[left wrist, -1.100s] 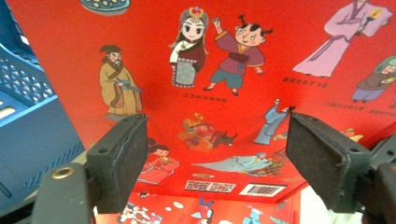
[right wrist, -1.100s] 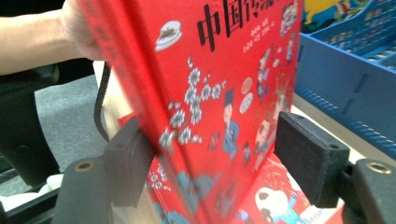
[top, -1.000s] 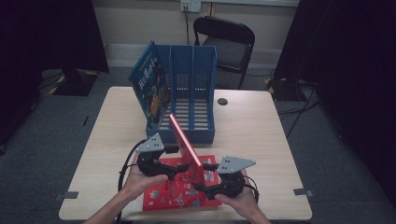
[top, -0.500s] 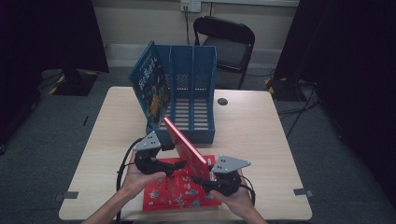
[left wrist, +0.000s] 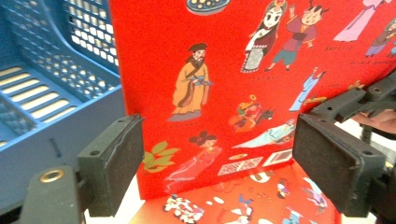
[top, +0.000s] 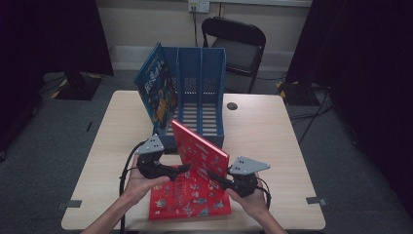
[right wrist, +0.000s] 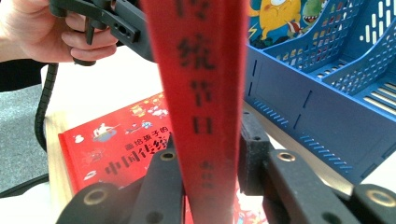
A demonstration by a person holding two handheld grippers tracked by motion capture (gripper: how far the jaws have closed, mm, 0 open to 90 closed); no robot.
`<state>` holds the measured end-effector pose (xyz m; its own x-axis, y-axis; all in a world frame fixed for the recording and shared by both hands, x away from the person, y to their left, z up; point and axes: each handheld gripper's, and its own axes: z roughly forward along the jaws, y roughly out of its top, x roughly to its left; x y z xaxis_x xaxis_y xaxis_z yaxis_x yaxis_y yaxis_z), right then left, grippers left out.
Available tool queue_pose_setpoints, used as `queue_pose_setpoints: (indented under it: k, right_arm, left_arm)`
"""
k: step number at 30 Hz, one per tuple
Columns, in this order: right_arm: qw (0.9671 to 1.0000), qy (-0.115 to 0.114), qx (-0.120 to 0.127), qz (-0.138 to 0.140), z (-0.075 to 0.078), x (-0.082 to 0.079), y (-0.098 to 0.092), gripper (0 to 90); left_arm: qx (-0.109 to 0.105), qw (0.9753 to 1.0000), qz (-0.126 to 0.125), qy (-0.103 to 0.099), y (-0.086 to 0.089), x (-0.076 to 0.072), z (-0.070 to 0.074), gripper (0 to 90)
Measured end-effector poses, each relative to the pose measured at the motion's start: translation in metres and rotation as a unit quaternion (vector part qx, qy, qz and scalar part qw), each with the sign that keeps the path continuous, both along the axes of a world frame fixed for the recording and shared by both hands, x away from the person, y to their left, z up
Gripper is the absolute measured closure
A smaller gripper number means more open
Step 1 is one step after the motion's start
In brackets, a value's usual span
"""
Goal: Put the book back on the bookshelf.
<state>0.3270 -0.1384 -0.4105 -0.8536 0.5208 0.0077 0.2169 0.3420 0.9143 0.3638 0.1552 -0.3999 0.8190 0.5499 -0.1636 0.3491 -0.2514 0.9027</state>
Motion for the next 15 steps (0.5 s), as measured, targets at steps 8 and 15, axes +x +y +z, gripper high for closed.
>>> queue_pose_setpoints:
  k: [8, 15]
  right_arm:
    - [0.9997, -0.003, -0.002, 0.023, 0.000, 0.008, 0.009, 77.0]
    - [0.9985, 0.009, 0.008, 0.053, -0.001, 0.024, 0.024, 77.2]
  left_arm:
    - [-0.012, 0.9995, 0.029, -0.005, 0.014, 0.005, 0.003, 16.7]
    - [-0.006, 0.9989, 0.046, -0.008, 0.021, 0.007, 0.002, 15.7]
